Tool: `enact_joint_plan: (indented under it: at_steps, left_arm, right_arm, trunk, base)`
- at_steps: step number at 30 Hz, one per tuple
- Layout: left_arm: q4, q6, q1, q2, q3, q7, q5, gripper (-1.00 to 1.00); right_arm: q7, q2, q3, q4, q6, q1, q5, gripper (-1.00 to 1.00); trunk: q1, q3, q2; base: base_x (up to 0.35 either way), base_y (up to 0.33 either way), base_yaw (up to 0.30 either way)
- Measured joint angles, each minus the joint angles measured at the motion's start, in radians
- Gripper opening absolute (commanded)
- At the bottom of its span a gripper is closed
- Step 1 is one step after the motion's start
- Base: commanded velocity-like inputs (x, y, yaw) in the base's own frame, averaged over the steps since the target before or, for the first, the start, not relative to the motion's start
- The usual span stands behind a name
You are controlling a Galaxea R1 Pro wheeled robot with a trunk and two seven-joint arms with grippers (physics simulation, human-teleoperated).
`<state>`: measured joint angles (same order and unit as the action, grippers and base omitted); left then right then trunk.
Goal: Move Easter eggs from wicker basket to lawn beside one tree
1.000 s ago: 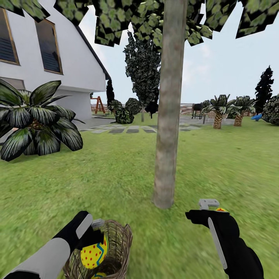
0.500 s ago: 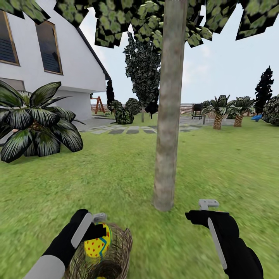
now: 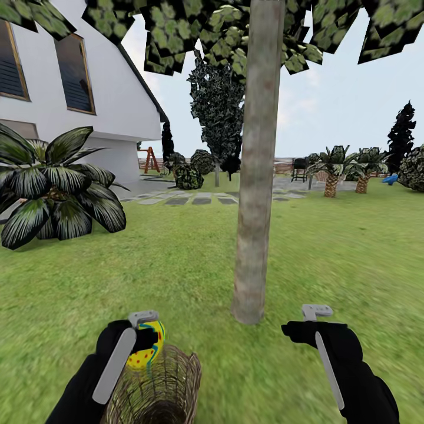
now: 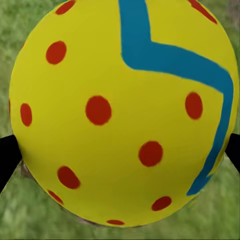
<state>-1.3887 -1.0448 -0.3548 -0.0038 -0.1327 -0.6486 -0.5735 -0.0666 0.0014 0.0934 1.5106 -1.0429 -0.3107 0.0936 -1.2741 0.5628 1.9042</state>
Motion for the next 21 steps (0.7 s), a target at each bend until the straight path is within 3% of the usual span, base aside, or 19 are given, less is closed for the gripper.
enact_joint_plan:
  at_steps: [3, 10, 15, 21]
  left_arm:
    - [-0.050, 0.000, 0.007, -0.014, -0.001, -0.052, 0.000, -1.00]
    - [-0.125, 0.000, 0.005, -0.023, -0.018, -0.105, 0.001, -1.00]
    - [-0.127, 0.000, -0.066, -0.036, -0.028, -0.113, 0.000, -1.00]
    - [-0.126, 0.000, -0.110, -0.044, -0.104, -0.108, -0.001, -1.00]
  right_arm:
    - [0.000, 0.000, 0.004, 0.000, 0.000, 0.000, 0.000, 1.00]
    - [0.000, -0.002, 0.007, -0.001, 0.000, 0.000, 0.000, 1.00]
    - [0.000, 0.000, 0.002, -0.001, 0.000, 0.000, 0.000, 1.00]
    - [0.001, 0.000, -0.002, -0.001, 0.000, 0.000, 0.000, 1.00]
  trunk:
    - [0.011, -0.009, -0.021]
    - [0.038, -0.031, -0.070]
    - [0.057, -0.047, -0.105]
    - [0.081, -0.066, -0.147]
  base:
    - [0.000, 0.000, 0.000]
    - [0.000, 0.000, 0.000]
    - [0.000, 0.000, 0.000]
    - [0.000, 0.000, 0.000]
